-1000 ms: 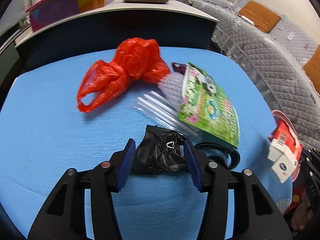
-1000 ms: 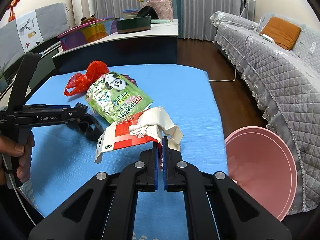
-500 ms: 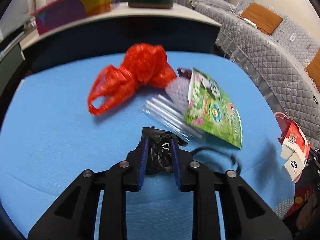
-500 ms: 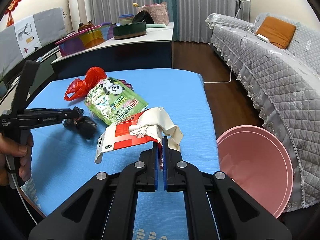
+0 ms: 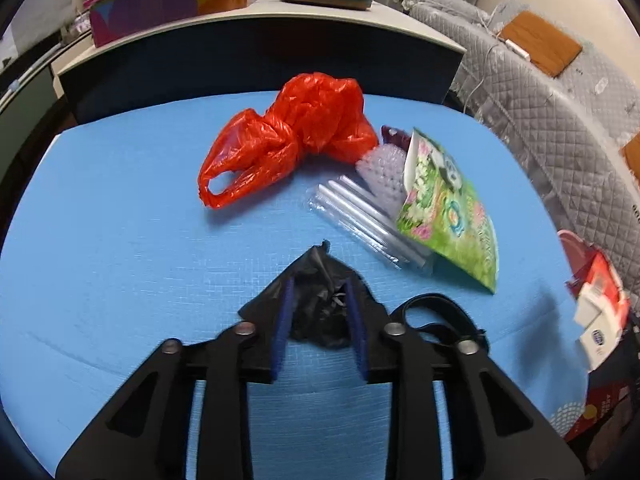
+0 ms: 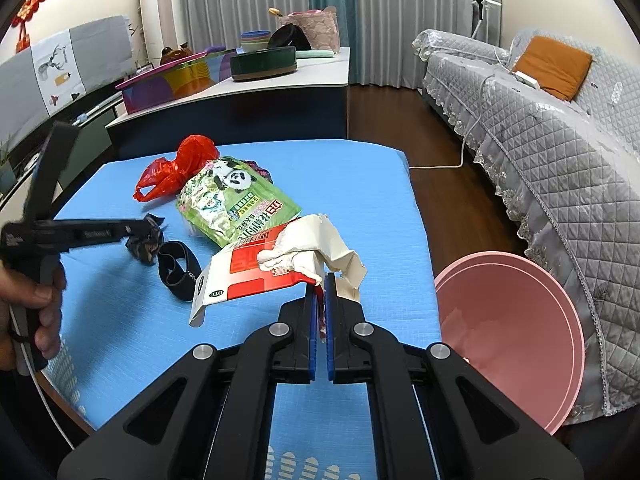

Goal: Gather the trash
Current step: 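Grasp the black strap with the left tool while the right tool grasps the red-and-white box, then lift the black plastic bag with the left tool while the right tool holds the box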

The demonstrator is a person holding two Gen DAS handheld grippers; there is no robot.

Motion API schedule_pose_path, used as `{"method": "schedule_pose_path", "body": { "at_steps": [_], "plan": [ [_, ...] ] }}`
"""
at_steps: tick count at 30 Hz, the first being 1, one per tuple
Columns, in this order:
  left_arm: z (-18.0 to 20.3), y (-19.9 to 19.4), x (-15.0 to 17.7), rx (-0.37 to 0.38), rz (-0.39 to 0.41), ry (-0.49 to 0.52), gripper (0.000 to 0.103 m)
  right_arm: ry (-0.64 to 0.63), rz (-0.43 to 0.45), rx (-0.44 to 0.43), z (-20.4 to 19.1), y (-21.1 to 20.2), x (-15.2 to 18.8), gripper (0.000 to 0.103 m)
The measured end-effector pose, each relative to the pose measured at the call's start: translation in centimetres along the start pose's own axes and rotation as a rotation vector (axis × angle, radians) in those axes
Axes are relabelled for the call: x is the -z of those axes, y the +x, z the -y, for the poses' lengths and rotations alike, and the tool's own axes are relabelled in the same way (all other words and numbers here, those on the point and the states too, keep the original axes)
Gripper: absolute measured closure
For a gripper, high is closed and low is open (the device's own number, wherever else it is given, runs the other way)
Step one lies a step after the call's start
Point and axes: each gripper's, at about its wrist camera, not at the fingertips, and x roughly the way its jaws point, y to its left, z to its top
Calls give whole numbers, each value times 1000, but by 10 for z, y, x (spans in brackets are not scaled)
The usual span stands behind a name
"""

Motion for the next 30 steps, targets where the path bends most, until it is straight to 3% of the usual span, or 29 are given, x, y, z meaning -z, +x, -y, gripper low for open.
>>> {"method": "schedule_pose_path", "body": {
  "at_steps": [1,4,7,23,30],
  "plan": [
    [1,0,-1,-7,-1,1,57,-2,1,-1,0,0,0,99],
    [1,3,-2,2,-7,-17,45,-6,2,1,0,0,0,99],
    [6,15,0,-7,-47,-2,44,1,-2,0,2,1,0,99],
    [15,24,-4,-59,-45,18,43,7,-5,0,5,2,-1,99],
    [12,18,-2,-64,-33,22,55,9,-2,3,5,1,-1,99]
  ]
}}
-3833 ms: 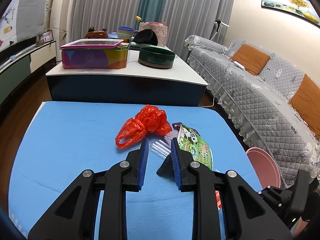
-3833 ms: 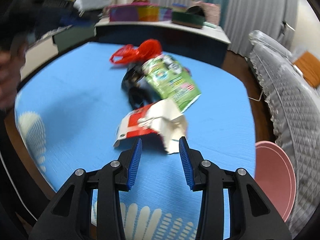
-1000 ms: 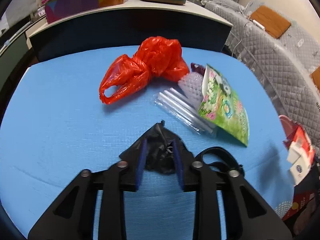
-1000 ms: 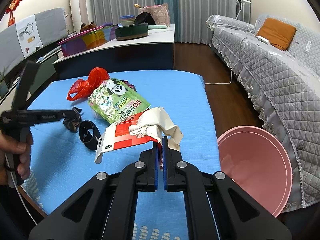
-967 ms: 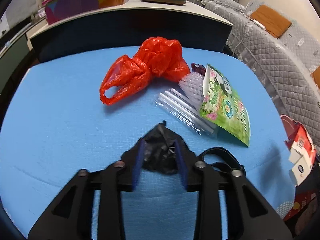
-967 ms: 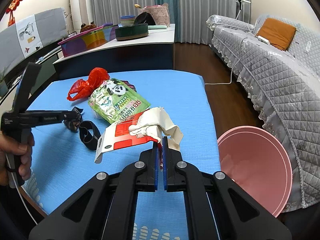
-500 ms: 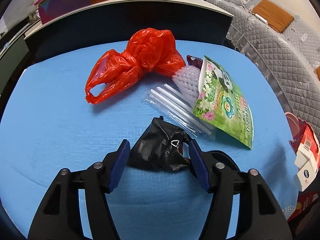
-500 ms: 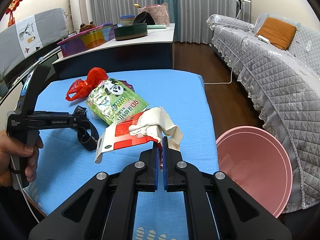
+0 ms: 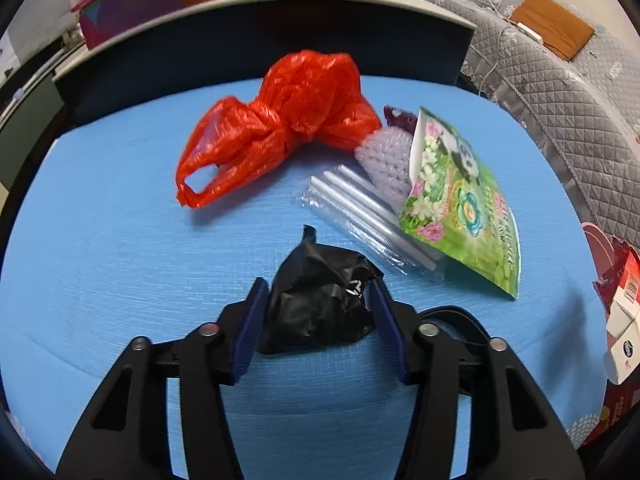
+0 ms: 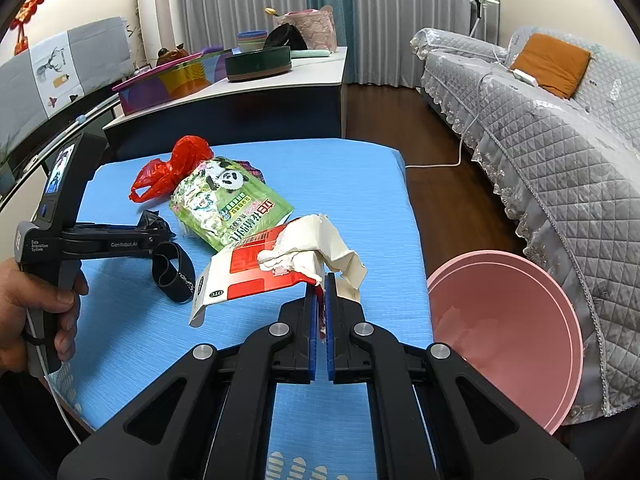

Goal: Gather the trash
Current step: 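Lift the black plastic bag with the left tool while the right tool holds the box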

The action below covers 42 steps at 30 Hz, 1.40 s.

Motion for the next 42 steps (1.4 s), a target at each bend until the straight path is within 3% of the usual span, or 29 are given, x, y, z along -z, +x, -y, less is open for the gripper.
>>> {"method": "schedule_pose_path", "body": {
  "at_steps": [13,24,42],
  "plan": [
    [-4,-47,-6,-5,108,19,59,8,47,-4,-8,-13,-10,99],
    [1,-104,-5,57,274,3,59,25,111,-4,-10,-36,-16,99],
    [72,-134,-6,135,384,115,59,122,170,47,35,-60,-15,99]
  ]
}}
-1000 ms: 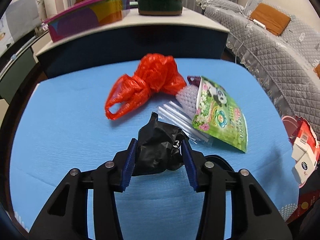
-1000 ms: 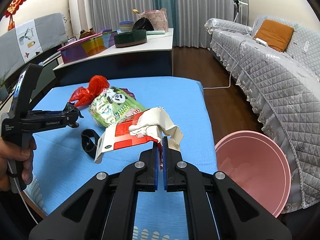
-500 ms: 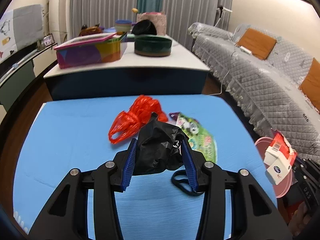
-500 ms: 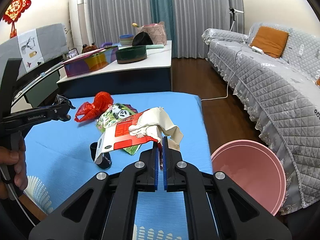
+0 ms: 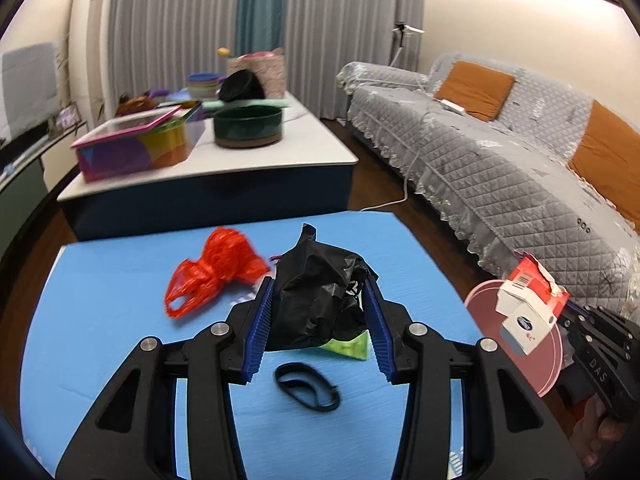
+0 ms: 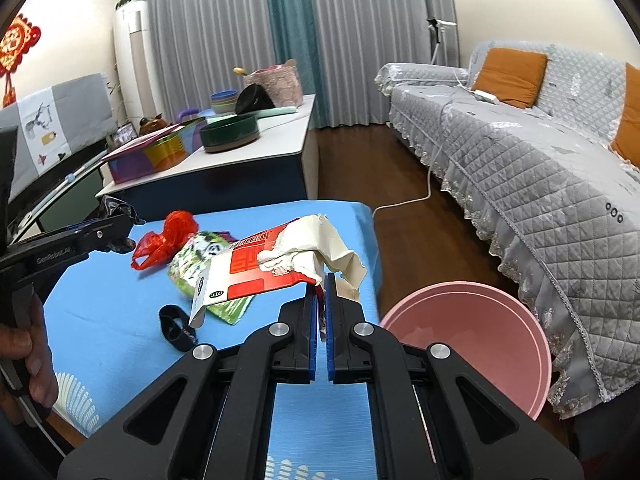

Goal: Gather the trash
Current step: 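Lift the black plastic bag with the left tool while the right tool holds the box, then carry both items over the pink basin and open both tools to drop them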

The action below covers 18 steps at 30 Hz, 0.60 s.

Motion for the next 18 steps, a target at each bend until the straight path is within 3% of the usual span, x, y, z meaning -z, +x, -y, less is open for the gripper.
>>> {"method": "schedule_pose_path", "body": {
  "at_steps": [18],
  "plan": [
    [78,20,-4,119,0,78,59,94,12,95,65,-10,0,99]
  ]
}}
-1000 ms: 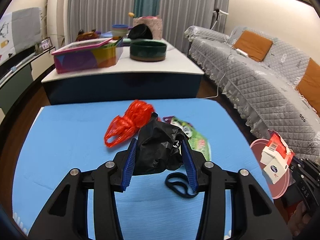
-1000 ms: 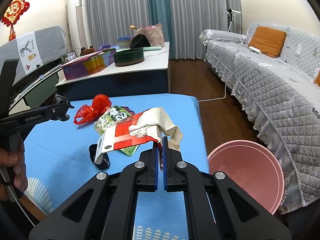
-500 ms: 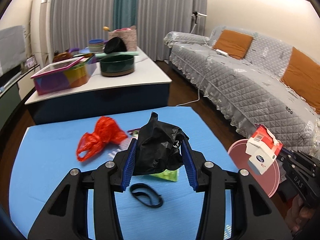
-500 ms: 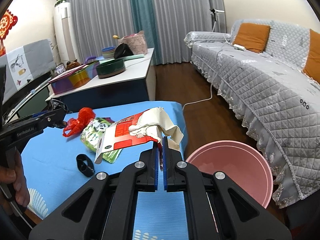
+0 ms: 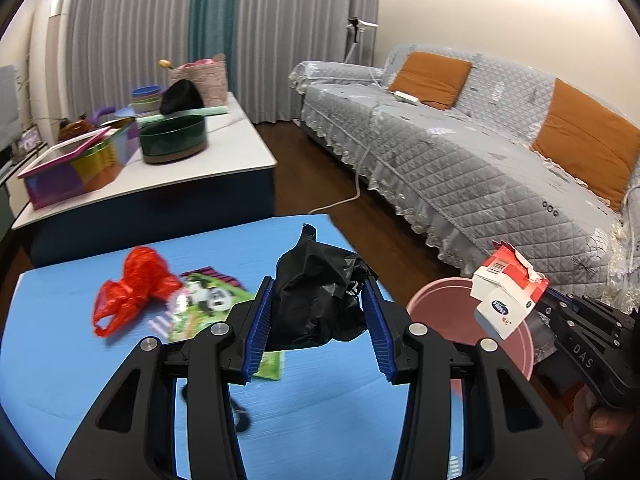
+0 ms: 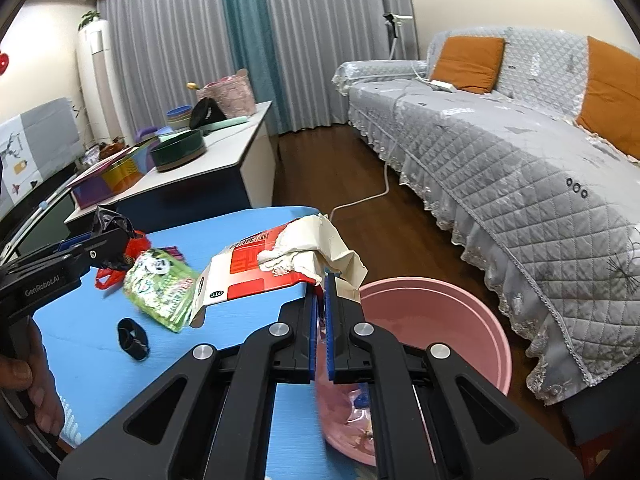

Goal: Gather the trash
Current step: 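Carry both items over the pink basin and open both tools to drop them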

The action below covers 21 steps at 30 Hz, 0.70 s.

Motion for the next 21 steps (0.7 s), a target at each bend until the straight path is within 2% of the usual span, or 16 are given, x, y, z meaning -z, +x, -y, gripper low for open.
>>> {"method": "schedule_pose_path", "body": {
  "at_steps": [14,21],
  "plan": [
    [69,23,3,102,-32,83,59,104,-3,106,74,-12,2,99],
    [100,32,11,151,-64,138,59,132,-10,138,94,-14,7,99]
  ]
}}
